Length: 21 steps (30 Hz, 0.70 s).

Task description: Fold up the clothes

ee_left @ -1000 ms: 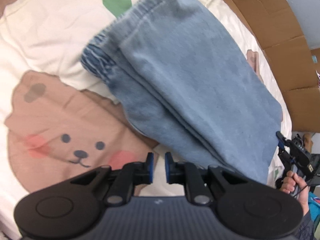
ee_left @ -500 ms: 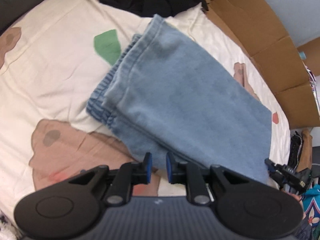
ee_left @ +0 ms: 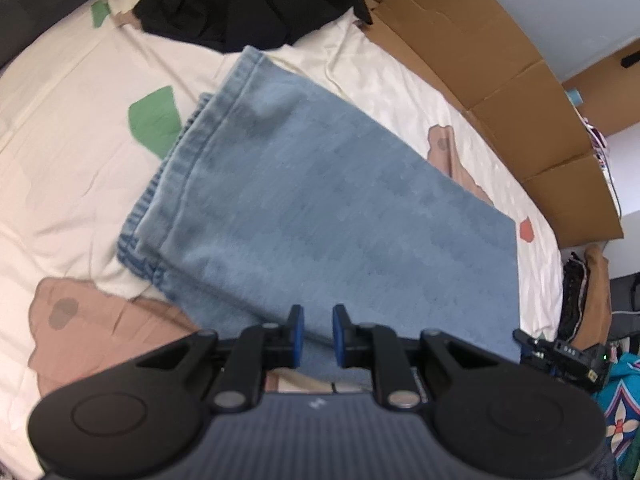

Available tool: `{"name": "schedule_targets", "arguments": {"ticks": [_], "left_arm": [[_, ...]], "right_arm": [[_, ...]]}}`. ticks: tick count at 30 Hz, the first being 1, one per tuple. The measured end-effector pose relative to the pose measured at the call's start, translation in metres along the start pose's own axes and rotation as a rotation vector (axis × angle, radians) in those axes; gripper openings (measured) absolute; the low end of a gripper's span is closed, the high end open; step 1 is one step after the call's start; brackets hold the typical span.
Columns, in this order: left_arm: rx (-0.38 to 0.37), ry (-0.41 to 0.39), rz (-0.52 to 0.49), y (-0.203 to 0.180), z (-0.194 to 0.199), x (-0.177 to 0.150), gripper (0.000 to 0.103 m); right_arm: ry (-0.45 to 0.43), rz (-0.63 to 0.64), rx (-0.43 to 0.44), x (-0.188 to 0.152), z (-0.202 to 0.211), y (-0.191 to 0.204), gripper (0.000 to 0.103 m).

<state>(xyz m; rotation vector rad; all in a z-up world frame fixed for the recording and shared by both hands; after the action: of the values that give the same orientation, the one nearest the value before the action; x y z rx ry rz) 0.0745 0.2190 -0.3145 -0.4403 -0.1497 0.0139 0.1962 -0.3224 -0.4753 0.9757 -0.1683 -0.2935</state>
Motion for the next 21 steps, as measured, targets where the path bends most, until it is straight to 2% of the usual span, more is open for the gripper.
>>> {"name": "schedule_targets", "arguments": {"ticks": [5, 8, 15, 18, 21], "left_arm": [[0.0, -0.021, 0.015, -0.002, -0.006, 0.004, 0.015], [0.005, -0.023, 0.016, -0.001, -0.009, 0.004, 0.015], [0.031, -0.025, 0.023, 0.01, -0.01, 0.005, 0.015], [0.035, -0.032, 0.035, 0.016, -0.01, 0.006, 0.015], [0.037, -0.048, 0.03, 0.018, -0.008, 0.008, 0.015]], "right_arm": [[-0.049, -0.058, 0.048, -0.004, 0.003, -0.005, 0.021], [-0.048, -0.071, 0.051, -0.007, 0.0, -0.007, 0.021], [0.074, -0.012, -0.001, -0.019, -0.004, -0.003, 0.023], [0.148, 0.029, -0.047, -0.023, -0.008, -0.001, 0.032], [0.171, 0.026, -0.05, -0.023, -0.009, -0.001, 0.035]]}}
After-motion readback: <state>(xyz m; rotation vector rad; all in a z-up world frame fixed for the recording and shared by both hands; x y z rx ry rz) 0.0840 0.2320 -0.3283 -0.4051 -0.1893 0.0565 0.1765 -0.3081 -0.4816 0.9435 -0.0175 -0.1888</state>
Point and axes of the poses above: each gripper's, at about its wrist camera, not at the fingertips, and z roughly against the way its jaws point, y to its left, x to its top, the point moved 3 cm from there along -z, roughly the way its jaws point, and after that the axes turned 5 degrees about y, right-handed, at the moved point
